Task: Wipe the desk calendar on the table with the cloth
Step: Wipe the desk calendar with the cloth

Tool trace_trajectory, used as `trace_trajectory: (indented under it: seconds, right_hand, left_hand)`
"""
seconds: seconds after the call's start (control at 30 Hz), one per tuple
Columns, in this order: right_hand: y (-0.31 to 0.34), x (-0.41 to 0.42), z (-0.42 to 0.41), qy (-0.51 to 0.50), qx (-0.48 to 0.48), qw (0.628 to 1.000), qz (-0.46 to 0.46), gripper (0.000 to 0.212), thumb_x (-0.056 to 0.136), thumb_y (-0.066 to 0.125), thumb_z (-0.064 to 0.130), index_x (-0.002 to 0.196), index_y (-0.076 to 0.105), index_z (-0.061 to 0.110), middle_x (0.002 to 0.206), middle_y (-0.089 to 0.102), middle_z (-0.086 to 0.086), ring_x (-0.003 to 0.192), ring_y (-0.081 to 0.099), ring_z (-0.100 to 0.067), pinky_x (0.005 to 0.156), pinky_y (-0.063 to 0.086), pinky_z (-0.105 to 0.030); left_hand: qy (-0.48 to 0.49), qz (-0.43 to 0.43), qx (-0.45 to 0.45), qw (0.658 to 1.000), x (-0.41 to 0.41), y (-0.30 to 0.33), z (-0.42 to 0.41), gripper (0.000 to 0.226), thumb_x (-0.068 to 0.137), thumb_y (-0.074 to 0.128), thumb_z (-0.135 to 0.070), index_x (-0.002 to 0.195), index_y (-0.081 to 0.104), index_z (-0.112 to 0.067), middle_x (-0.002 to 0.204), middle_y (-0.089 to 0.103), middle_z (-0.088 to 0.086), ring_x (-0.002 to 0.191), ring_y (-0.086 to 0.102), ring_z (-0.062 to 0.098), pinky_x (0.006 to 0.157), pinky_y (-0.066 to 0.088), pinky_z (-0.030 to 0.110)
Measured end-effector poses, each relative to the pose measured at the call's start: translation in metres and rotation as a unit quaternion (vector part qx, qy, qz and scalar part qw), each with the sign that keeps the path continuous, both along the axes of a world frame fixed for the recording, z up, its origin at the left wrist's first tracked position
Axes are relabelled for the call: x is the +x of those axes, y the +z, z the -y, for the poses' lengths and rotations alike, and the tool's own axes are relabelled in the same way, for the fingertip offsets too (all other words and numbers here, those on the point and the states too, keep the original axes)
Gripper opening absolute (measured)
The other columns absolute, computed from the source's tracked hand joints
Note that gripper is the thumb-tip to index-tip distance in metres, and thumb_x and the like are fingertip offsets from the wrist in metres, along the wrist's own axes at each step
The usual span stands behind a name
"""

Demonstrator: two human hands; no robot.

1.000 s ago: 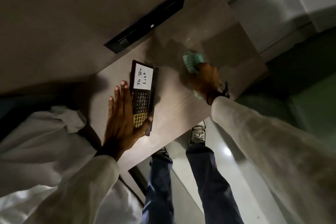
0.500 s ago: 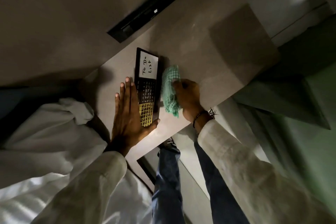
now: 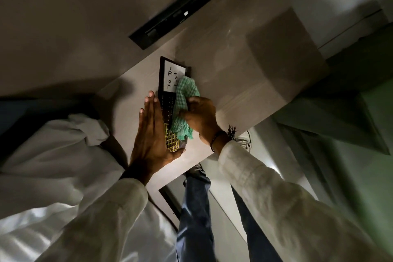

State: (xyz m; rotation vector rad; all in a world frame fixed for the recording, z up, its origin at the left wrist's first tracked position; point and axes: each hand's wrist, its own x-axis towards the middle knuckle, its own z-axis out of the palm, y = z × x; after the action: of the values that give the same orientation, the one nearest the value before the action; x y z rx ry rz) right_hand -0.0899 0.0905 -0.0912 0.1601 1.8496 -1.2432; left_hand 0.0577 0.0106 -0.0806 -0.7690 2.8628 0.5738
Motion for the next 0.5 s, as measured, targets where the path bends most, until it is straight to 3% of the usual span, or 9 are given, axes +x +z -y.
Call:
trace_trajectory:
  seconds: [0.03, 0.13, 0.2, 0.3, 0.37, 0.43, 0.5]
  right_hand:
    - [0.000, 0.002, 0.000, 0.006, -0.007, 1.000, -0.002, 0.019, 0.072, 0.077, -0.011, 0.072, 0.071, 0.008, 0.056, 0.066, 0.010, 0.052, 0.054, -0.006, 0.056, 0.049, -0.025]
    - [-0.001, 0.011, -0.001, 0.021, -0.004, 0.999, -0.043, 0.011, 0.071, 0.076, -0.007, 0.081, 0.073, -0.004, 0.069, 0.074, -0.010, 0.057, 0.056, -0.012, 0.056, 0.049, -0.036]
    - [-0.004, 0.012, -0.001, 0.018, 0.020, 0.997, -0.072, 0.011, 0.071, 0.073, -0.009, 0.082, 0.074, -0.006, 0.071, 0.073, -0.014, 0.056, 0.055, -0.013, 0.058, 0.047, -0.034]
    - [-0.005, 0.012, 0.003, 0.009, 0.033, 0.997, -0.070, 0.012, 0.071, 0.074, -0.006, 0.083, 0.074, -0.005, 0.079, 0.078, -0.024, 0.066, 0.062, -0.020, 0.065, 0.061, -0.046]
    - [-0.003, 0.015, 0.004, 0.011, 0.015, 0.996, -0.082, 0.013, 0.070, 0.077, 0.000, 0.082, 0.074, -0.004, 0.079, 0.077, -0.027, 0.064, 0.065, -0.024, 0.065, 0.062, -0.053]
    - [0.000, 0.018, 0.003, 0.026, 0.014, 0.995, -0.100, 0.013, 0.071, 0.077, 0.002, 0.082, 0.074, -0.003, 0.078, 0.078, -0.024, 0.064, 0.071, -0.037, 0.063, 0.061, -0.052]
    - [0.000, 0.015, 0.001, 0.043, 0.033, 0.991, -0.119, 0.010, 0.072, 0.075, -0.001, 0.082, 0.074, -0.004, 0.078, 0.078, -0.024, 0.064, 0.070, -0.039, 0.060, 0.059, -0.045]
  left_hand:
    - [-0.002, -0.002, -0.001, 1.000, 0.000, 0.000, 0.000, 0.139, 0.071, 0.082, -0.064, 0.163, 0.005, 0.006, 0.174, -0.001, 0.020, 0.163, 0.002, 0.033, 0.132, 0.013, 0.048]
    - [-0.011, -0.003, -0.004, 1.000, -0.001, 0.001, 0.000, 0.139, 0.071, 0.083, -0.062, 0.163, 0.004, 0.006, 0.173, 0.001, 0.023, 0.163, 0.005, 0.036, 0.131, 0.016, 0.049]
    - [-0.019, -0.003, -0.005, 1.000, -0.001, 0.003, 0.001, 0.138, 0.070, 0.083, -0.060, 0.162, 0.006, 0.008, 0.173, 0.003, 0.025, 0.162, 0.006, 0.037, 0.131, 0.018, 0.050]
    - [-0.023, -0.002, -0.009, 1.000, -0.001, 0.004, 0.001, 0.137, 0.070, 0.084, -0.060, 0.161, 0.009, 0.010, 0.172, 0.005, 0.026, 0.162, 0.008, 0.038, 0.130, 0.021, 0.052]
    - [-0.023, -0.004, -0.009, 1.000, -0.001, 0.003, 0.003, 0.138, 0.069, 0.084, -0.060, 0.162, 0.009, 0.008, 0.172, 0.006, 0.026, 0.162, 0.010, 0.039, 0.129, 0.022, 0.053]
    - [-0.024, -0.008, -0.005, 1.000, 0.000, 0.001, 0.004, 0.138, 0.069, 0.084, -0.060, 0.162, 0.007, 0.006, 0.172, 0.007, 0.025, 0.162, 0.010, 0.039, 0.129, 0.022, 0.053]
    - [-0.027, -0.010, -0.005, 1.000, 0.000, 0.000, 0.004, 0.139, 0.069, 0.083, -0.062, 0.162, 0.004, 0.004, 0.172, 0.006, 0.025, 0.162, 0.009, 0.038, 0.129, 0.023, 0.053]
